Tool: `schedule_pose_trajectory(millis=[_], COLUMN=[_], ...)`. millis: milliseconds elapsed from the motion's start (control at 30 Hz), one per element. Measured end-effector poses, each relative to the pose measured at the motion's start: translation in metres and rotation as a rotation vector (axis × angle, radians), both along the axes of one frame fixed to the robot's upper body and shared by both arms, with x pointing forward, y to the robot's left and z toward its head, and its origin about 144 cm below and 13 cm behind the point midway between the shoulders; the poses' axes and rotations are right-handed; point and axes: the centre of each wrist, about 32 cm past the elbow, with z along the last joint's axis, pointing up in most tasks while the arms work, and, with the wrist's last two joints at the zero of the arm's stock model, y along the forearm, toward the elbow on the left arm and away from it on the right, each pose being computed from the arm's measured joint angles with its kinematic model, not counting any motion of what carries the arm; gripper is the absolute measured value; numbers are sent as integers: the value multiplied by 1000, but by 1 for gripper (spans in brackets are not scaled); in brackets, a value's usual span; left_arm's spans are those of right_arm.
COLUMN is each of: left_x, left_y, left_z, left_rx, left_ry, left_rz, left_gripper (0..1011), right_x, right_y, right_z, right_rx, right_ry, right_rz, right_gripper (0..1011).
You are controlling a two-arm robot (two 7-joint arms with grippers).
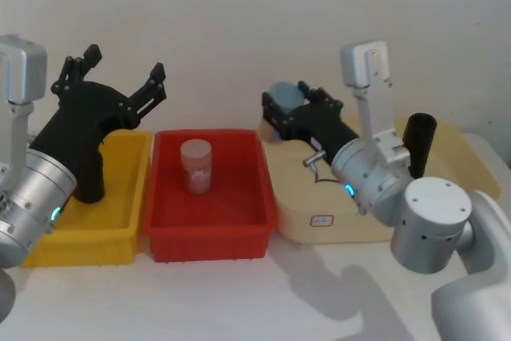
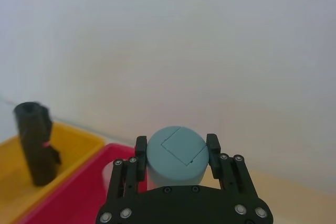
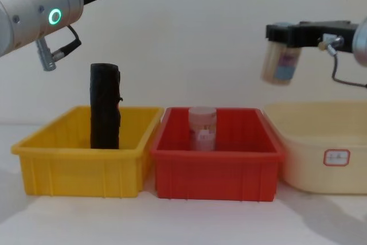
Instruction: Pick up the garbage bag with the one hand and transfer it to the other hand.
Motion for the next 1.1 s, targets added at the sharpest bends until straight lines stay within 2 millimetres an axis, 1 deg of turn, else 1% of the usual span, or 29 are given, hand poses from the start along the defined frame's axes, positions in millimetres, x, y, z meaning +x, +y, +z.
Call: schedule_pose_trajectory(millis=[100,333,767,933,967,1000,1033,1067,1100], left_x=[0,0,0,0,0,0,0,0,0], left_y=[0,0,0,0,0,0,0,0,0], left_z=[0,0,0,0,0,0,0,0,0], left_rx=[0,0,0,0,0,0,0,0,0], left_ry=[0,0,0,0,0,0,0,0,0], left_rz=[0,0,0,0,0,0,0,0,0], left_gripper=[1001,1001,1001,1001,1001,1001,1001,1001,1001], right_x=[2,6,7,6,6,5,5,5,4], right_y=[-7,-18,-33,-37,-38,-39,-39,-40,-41], right_z=[1,-6,-33,-42,-43,-44,-45,-45,-46], right_rx=[-1,-34,-148,-180,-183,-188,-189,-190,-190], right_ry=[-12,-1,76,105,108,114,116,118,120], right_rz=[-25,-68,-107,-122,-124,-128,-129,-130,-132], right_gripper=[665,665,669,832,845,885,885,936,961])
